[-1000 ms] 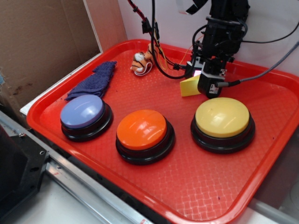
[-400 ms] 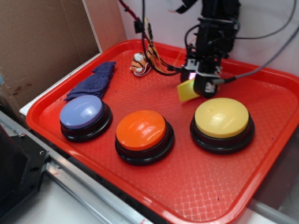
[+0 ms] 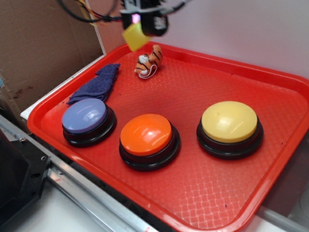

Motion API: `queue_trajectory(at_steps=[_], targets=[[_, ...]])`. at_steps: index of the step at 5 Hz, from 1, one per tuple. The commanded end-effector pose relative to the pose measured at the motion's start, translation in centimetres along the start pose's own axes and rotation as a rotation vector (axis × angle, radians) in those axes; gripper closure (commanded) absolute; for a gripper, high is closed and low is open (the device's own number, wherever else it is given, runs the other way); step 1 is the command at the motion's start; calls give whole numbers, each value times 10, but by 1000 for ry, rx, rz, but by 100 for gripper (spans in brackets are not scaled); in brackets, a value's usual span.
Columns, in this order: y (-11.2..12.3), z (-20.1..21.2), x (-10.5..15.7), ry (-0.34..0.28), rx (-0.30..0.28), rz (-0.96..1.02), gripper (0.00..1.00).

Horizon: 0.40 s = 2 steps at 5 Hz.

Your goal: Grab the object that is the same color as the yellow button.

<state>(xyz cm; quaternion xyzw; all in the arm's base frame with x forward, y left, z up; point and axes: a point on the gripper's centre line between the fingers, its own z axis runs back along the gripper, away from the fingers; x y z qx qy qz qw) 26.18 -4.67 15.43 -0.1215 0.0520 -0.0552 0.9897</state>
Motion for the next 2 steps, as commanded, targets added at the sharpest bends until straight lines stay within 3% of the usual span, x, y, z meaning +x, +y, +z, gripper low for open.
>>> queue_trajectory(at_steps=[1,2], targets=[[-39,98,-40,-128,66,-84,100],[-56,145,-45,-141,74,-44,100]])
